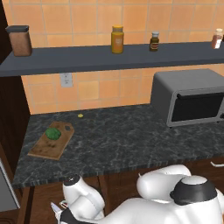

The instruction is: Place the appropriate cutting tool for cutting the broccoli skin on the cutting board.

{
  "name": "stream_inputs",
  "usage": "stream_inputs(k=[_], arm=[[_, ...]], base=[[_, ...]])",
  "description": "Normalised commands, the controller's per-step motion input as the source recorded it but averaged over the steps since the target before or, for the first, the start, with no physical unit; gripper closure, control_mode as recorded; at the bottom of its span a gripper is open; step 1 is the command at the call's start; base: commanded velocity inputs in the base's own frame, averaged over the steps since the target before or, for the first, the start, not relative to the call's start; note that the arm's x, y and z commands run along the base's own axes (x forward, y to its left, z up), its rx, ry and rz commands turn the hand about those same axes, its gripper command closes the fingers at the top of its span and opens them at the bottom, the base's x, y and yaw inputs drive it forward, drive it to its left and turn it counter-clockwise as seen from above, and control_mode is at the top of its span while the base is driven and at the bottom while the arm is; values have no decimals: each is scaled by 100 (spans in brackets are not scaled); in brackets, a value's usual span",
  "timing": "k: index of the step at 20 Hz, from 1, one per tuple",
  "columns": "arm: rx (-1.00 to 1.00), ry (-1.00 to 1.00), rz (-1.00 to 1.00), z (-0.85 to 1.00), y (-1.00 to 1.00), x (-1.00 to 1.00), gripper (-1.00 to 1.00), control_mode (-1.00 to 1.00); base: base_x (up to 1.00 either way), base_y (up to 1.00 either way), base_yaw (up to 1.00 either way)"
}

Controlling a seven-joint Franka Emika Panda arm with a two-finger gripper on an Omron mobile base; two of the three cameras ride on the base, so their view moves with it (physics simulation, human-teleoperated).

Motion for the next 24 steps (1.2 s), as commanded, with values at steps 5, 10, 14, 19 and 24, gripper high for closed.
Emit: stream_inputs(k=[5,10,14,19,24], arm=[[-2,2,2,-15,1,21,-100,-100],[-3,5,1,-26,11,10,-100,-100],[-3,4,0,-26,24,0,-100,-100],[-3,3,0,-21,20,2,-100,-100],[-3,1,0,-21,9,1,-100,-100]], base=[[0,0,0],[0,0,0],[0,0,0],[0,0,0],[0,0,0]])
